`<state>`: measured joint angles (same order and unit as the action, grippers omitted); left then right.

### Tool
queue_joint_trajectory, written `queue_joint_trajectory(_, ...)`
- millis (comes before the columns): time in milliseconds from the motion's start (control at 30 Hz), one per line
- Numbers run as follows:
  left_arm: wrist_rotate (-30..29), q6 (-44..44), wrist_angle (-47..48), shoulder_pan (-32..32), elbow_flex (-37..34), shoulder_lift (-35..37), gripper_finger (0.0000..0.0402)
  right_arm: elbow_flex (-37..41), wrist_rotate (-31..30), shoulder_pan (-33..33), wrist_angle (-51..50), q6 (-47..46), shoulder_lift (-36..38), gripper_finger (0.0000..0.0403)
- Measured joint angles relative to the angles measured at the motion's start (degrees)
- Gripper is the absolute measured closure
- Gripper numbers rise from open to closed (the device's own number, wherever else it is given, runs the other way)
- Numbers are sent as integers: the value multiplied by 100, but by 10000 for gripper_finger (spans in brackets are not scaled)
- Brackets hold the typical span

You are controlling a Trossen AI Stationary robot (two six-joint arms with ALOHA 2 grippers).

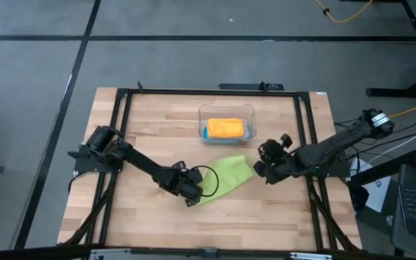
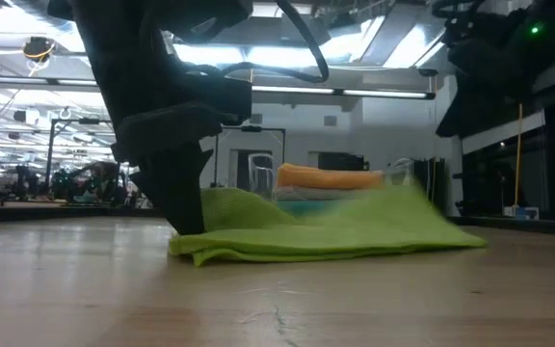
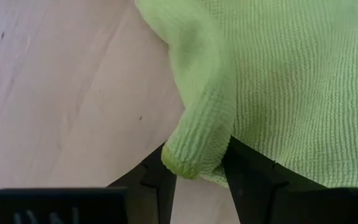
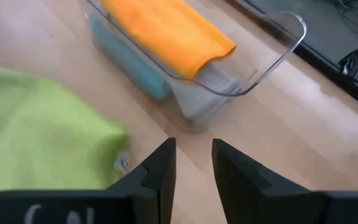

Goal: Fold microfiber towels
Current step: Fold the green towel

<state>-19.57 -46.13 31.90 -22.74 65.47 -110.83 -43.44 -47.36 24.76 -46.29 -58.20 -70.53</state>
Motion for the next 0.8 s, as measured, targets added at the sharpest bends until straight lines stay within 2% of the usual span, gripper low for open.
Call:
queue_joint_trajectory(300,-142,-4,-17,-12,46,64,278,0,-37,62,-70,-152,5,296)
queue_joint_trajectory(433,-131,23,259,-28,260,235,278,-3,79,62,-64,-150,5,296)
queue_joint_trajectory(633,-288,-24,1877,-26,966,463,278,-9,90,65,-108,-146,5,296)
queue_joint_trajectory(733,-595,-120,2476,-24,1426,495,278,-11,93,65,-146,-143,5,296)
queue_joint_trajectory(800,-693,-130,2555,-20,1580,503,278,-11,97,65,-141,-146,3,296)
